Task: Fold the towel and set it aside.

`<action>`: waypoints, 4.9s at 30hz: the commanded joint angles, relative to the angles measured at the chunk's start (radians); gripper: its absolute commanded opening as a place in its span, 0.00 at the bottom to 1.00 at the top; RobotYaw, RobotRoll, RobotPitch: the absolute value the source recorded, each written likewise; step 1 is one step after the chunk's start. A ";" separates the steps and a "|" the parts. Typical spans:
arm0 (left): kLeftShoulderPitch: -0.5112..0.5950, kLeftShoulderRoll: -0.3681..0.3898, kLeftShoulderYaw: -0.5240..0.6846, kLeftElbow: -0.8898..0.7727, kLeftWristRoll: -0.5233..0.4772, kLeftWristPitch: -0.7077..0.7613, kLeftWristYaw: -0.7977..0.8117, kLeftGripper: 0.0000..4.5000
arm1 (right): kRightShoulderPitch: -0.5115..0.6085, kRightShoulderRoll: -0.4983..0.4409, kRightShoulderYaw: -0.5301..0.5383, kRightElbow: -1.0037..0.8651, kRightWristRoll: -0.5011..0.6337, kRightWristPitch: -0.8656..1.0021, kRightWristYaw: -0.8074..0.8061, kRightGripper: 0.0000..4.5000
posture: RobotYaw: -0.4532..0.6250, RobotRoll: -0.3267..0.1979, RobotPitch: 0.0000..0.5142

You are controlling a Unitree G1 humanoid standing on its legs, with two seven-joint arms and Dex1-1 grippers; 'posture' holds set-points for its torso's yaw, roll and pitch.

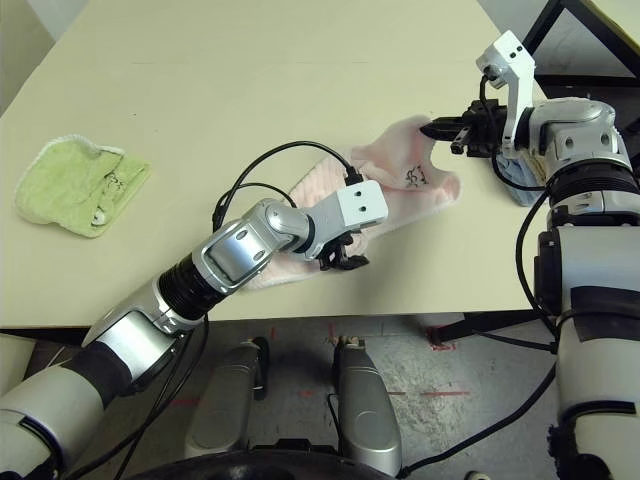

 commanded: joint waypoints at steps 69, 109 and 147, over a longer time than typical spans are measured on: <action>0.003 0.143 0.184 -0.195 -0.213 0.148 0.161 0.69 | -0.060 0.007 -0.075 0.047 -0.032 -0.130 -0.058 0.00 | 0.51 0.62 0.22; 0.000 0.453 0.928 -0.169 -0.491 0.061 0.067 0.01 | -0.113 -0.186 -0.096 0.036 0.043 0.207 0.370 0.00 | 0.54 0.62 0.22; 0.609 0.488 0.811 -0.334 -0.492 -0.314 -0.052 0.01 | 0.264 -0.105 -0.091 -0.135 0.076 0.122 0.343 0.00 | 0.56 0.62 0.32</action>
